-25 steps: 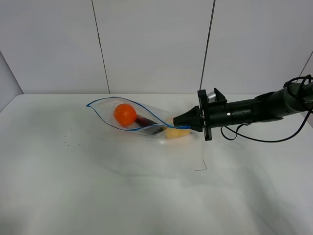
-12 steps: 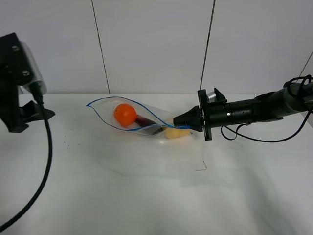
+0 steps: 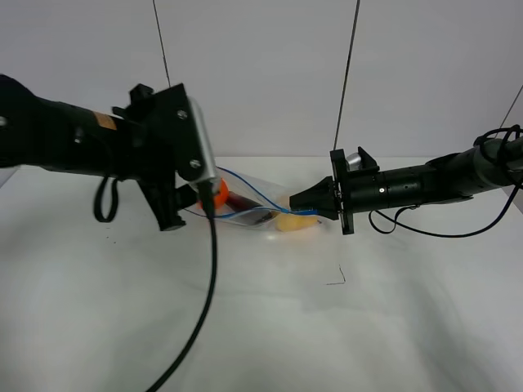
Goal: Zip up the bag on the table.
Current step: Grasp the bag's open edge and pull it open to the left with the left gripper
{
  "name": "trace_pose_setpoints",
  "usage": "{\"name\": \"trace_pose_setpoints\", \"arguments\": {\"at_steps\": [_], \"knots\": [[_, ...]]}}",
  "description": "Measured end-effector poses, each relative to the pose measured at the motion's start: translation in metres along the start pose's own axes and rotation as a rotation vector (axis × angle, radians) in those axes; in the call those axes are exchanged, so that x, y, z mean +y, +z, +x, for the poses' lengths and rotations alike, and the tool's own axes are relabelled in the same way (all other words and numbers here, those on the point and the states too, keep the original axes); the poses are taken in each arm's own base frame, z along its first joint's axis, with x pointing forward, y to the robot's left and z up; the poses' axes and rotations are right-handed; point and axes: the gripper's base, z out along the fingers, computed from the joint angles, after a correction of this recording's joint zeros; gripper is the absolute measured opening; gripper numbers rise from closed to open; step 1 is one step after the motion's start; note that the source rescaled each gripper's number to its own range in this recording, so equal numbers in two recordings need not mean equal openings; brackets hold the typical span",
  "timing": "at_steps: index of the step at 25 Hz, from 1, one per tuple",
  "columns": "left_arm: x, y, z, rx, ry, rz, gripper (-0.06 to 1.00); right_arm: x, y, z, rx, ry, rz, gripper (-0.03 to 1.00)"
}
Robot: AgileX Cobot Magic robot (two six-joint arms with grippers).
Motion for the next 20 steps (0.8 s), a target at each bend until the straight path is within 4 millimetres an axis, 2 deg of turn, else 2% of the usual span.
{"name": "trace_pose_setpoints", "arguments": {"at_steps": [4, 8, 14, 20], "knots": [[-0.02, 0.034, -0.016, -0.062, 0.041, -0.018, 0.99, 0.0, 0.0, 0.0, 0.0, 0.0, 0.0, 0.0], [-0.039, 0.063, -0.021, -0.09, 0.057, -0.026, 0.97, 0.0, 0.0, 0.0, 0.0, 0.0, 0.0, 0.0], [-0.064, 0.092, -0.023, -0.103, 0.086, -0.013, 0.97, 0.0, 0.0, 0.0, 0.0, 0.0, 0.0, 0.0], [-0.072, 0.111, -0.019, -0.122, 0.087, -0.067, 0.96, 0.0, 0.0, 0.0, 0.0, 0.0, 0.0, 0.0]]}}
